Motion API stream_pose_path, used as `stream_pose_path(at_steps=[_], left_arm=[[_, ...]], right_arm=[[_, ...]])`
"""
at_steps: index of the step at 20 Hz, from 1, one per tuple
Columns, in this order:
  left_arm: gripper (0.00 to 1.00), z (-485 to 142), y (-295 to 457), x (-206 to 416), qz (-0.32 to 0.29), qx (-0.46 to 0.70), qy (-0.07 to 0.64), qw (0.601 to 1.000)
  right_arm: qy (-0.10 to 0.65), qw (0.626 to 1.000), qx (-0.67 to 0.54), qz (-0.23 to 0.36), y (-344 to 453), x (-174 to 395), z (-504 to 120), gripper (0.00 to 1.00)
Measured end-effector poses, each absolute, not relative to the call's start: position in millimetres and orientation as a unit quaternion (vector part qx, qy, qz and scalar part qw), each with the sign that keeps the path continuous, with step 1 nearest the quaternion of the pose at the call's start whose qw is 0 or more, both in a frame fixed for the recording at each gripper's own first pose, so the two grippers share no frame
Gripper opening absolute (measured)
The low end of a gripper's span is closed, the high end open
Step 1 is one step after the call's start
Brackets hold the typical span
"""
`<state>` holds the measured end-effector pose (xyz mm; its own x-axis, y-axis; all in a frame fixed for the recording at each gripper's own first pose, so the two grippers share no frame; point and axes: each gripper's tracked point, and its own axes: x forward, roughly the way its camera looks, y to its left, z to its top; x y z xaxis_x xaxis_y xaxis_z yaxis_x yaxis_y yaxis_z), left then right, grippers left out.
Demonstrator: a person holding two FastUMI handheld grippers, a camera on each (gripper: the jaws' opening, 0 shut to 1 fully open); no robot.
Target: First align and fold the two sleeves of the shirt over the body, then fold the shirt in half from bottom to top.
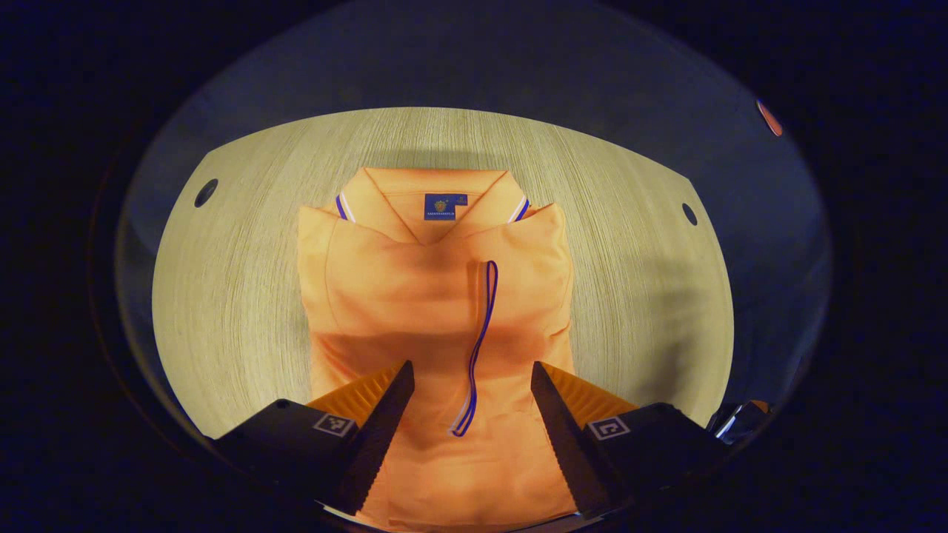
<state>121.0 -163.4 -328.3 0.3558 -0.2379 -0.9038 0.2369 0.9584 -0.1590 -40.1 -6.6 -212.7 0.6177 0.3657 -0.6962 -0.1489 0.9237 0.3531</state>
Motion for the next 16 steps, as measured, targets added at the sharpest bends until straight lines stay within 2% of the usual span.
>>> stream_pose_path(at_steps=[5,6,7,16], left_arm=[[0.96,-305.7,-125.7,101.3,-0.136,0.031,0.519,0.843],[1.00,-301.2,-119.8,93.1,-0.136,0.027,0.517,0.845],[0.96,-298.2,-113.3,84.6,-0.132,0.021,0.514,0.847],[0.96,-297.6,-56.1,-33.2,-0.118,0.000,0.522,0.845]], right_arm=[[0.426,0.883,0.117,0.156,22.3,-44.3,-221.0,0.99],[0.431,0.881,0.111,0.159,30.9,-47.0,-224.2,0.99],[0.435,0.881,0.100,0.158,35.9,-50.3,-228.8,0.99],[0.493,0.857,0.047,0.141,68.7,-105.7,-276.8,0.99]])
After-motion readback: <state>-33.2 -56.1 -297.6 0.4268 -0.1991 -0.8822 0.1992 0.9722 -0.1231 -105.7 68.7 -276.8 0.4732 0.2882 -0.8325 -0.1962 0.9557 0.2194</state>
